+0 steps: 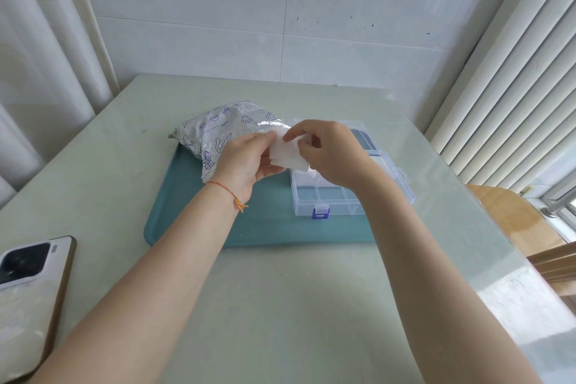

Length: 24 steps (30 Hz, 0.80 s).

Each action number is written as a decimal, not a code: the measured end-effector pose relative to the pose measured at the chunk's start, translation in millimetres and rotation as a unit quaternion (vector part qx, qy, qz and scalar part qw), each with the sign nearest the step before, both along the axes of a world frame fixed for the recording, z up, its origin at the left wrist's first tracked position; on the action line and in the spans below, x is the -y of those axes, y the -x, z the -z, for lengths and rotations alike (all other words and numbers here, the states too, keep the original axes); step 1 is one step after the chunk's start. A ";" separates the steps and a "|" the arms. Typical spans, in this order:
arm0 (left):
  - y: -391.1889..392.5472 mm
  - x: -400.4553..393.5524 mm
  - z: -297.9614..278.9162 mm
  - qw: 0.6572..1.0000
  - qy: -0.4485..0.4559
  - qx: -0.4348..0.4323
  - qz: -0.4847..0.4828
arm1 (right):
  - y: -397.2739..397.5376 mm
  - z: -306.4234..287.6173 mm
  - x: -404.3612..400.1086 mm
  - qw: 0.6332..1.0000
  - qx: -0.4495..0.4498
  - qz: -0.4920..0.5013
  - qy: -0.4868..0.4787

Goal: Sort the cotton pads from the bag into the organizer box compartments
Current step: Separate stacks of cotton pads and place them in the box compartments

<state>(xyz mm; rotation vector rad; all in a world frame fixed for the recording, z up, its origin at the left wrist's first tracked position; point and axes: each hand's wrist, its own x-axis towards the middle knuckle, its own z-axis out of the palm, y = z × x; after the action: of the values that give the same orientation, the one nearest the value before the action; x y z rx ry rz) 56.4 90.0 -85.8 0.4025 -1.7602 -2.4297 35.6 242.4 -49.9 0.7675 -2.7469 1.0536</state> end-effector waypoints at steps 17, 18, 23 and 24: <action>-7.4 0.1 -3.5 0.978 0.031 0.043 0.201 | 8.4 -14.2 -29.4 0.980 0.111 -0.054 0.159; -8.7 0.6 -5.4 0.974 0.021 0.050 0.219 | 7.0 -13.7 -27.9 0.981 0.119 -0.065 0.136; -7.2 2.9 -6.6 0.967 -0.032 0.071 0.241 | -0.2 -13.9 -25.2 0.987 0.118 -0.098 0.054; -7.7 3.1 -7.1 0.966 -0.034 0.068 0.247 | -0.1 -13.8 -25.2 0.988 0.114 -0.097 0.041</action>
<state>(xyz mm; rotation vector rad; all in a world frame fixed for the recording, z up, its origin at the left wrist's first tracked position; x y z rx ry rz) 64.1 86.9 -78.6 0.1474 -2.0421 -2.8603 35.6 267.6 -36.1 0.9739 -2.8376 1.3621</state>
